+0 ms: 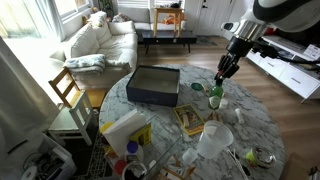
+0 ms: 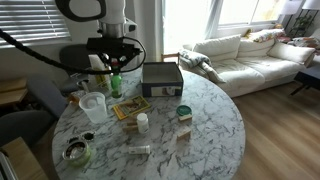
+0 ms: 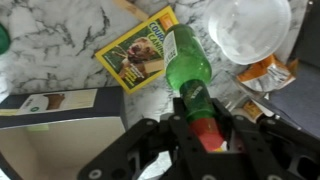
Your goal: Pick up the clear cup and pour the white shades onto the table, put the clear cup onto the table, pick up the tabasco and put it in the clear cup, pick up the clear cup with the tabasco and put it into the clear storage container
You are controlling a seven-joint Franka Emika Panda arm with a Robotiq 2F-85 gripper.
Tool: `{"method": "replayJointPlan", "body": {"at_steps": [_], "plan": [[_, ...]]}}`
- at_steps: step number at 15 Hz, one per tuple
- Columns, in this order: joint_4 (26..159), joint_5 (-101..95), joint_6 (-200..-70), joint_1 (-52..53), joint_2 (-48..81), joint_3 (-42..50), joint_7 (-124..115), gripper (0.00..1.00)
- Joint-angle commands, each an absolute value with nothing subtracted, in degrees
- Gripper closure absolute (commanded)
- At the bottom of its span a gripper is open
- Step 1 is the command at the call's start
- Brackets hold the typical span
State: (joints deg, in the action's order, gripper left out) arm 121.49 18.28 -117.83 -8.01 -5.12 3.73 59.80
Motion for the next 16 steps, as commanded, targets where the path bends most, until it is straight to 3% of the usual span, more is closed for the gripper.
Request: {"method": "replayJointPlan", "body": {"at_steps": [1, 8, 16], "plan": [[122.97, 23.51, -109.79, -6.16, -10.23, 6.07, 64.35, 0.92], [129.23, 28.81, -104.61, -4.21, -13.92, 7.41, 69.5, 0.92], [138.38, 29.24, -122.75, -2.07, -14.53, 6.31, 72.18, 0.92]]}}
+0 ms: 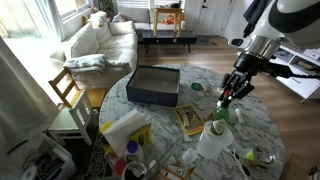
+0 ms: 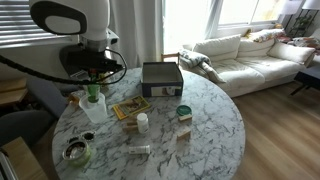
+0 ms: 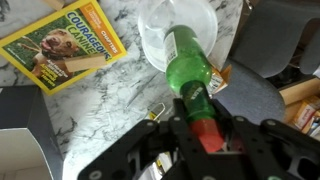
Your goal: Pick up the clear cup and pour the white shades onto the table, put the clear cup onto the table, pick up the tabasco and put it in the clear cup, pick up the clear cup with the tabasco and put it into the clear storage container
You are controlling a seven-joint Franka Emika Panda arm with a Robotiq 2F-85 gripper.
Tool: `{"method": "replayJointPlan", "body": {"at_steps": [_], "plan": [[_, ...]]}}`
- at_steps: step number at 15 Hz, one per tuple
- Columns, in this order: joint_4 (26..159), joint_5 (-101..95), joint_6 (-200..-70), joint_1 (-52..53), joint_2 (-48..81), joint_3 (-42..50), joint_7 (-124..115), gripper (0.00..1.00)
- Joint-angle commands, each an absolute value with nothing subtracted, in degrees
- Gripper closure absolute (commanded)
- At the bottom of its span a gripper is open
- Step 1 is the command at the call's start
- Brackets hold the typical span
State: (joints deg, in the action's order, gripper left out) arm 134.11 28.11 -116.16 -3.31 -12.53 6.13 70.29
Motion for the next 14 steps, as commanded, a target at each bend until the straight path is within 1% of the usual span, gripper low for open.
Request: {"method": "replayJointPlan", "body": {"at_steps": [1, 4, 9, 14], "plan": [[139.33, 29.3, -125.64, -1.64, -14.45, 6.2, 72.56, 0.92], [141.94, 29.04, -133.47, -0.28, -13.84, 6.07, 74.01, 0.92], [144.16, 27.01, -132.82, 1.09, -13.37, 6.1, 73.6, 0.92], [145.48, 17.83, -133.15, 0.33, -12.52, 5.52, 71.17, 0.92]]}}
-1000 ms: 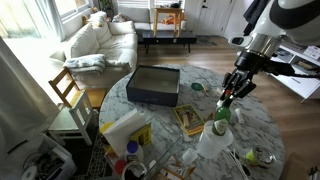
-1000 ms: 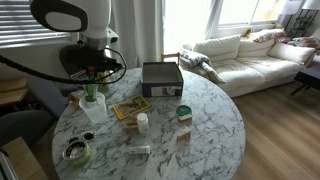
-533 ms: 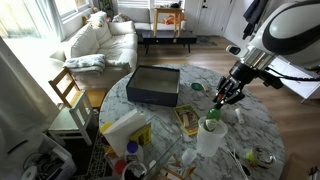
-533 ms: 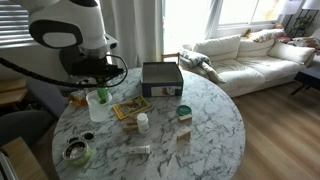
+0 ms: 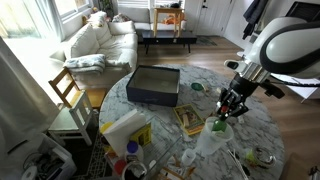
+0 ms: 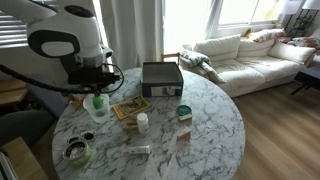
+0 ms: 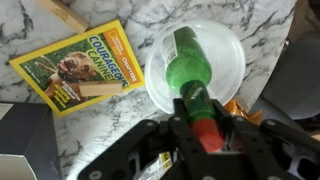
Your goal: Pick up the clear cup and pour the white shades onto the table, put the clear cup onto the table, pick up the tabasco and put it in the clear cup, pick up the clear cup with the tabasco and put it into the clear storage container
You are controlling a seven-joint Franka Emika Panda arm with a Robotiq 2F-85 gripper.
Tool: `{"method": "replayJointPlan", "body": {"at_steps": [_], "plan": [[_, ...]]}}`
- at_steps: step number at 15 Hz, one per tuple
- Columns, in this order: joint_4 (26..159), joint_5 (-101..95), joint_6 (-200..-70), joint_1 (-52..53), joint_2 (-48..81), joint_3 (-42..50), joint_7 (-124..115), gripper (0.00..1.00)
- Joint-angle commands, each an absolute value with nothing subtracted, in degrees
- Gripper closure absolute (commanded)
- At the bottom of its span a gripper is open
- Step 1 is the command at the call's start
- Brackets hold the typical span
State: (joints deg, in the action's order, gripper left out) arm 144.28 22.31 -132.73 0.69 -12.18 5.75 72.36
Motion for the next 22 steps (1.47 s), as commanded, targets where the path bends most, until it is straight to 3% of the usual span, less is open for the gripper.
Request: {"method": "replayJointPlan", "body": {"at_steps": [1, 18, 19, 20, 22], "plan": [[145.95, 16.51, -134.55, 0.29, -12.39, 5.45, 70.94, 0.92], [146.73, 22.76, -132.94, 1.61, -11.29, 5.66, 69.94, 0.92], [146.86, 23.06, -133.38, 1.65, -11.4, 5.61, 69.92, 0.44], [146.68, 23.75, -132.85, 1.73, -11.53, 5.72, 69.87, 0.43], [145.64, 25.4, -131.0, 1.92, -11.69, 6.02, 69.86, 0.3]]}}
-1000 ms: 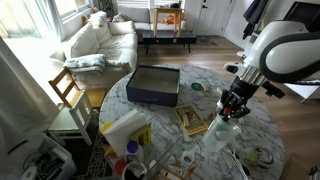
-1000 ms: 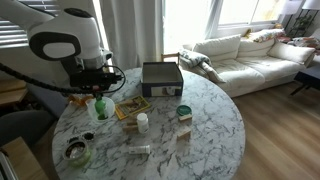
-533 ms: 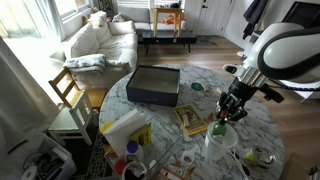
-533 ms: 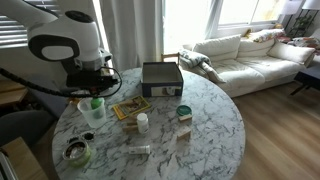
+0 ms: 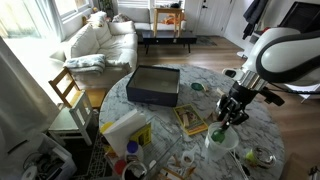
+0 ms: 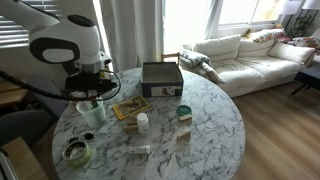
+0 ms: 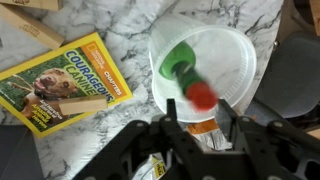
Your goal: Pick up the clear cup and pour the white shades onto the table, put the clear cup onto the table, pick up the tabasco and put it in the clear cup, pick up the clear cup with the tabasco and put it into the clear storage container
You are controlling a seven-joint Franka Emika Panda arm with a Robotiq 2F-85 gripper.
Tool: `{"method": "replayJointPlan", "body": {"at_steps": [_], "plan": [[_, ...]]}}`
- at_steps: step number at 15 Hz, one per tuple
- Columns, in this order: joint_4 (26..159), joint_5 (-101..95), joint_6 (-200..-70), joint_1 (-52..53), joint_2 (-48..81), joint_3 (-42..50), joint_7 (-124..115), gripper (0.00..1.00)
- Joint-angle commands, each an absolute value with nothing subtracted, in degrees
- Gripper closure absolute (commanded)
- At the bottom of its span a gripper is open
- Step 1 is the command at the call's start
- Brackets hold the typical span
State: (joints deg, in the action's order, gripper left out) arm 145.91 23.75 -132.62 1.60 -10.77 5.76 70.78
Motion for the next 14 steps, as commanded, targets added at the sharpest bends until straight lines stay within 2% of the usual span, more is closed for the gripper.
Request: {"method": "replayJointPlan", "body": {"at_steps": [1, 4, 11, 14], "plan": [[145.08, 25.91, -130.49, 1.92, -11.84, 6.11, 69.81, 0.23], [143.83, 25.6, -130.96, 1.55, -12.22, 6.16, 68.73, 0.01], [142.79, 22.73, -134.42, 0.91, -10.24, 5.95, 66.6, 0.0], [143.31, 15.8, -134.46, -1.06, -9.0, 5.7, 61.13, 0.0]]}}
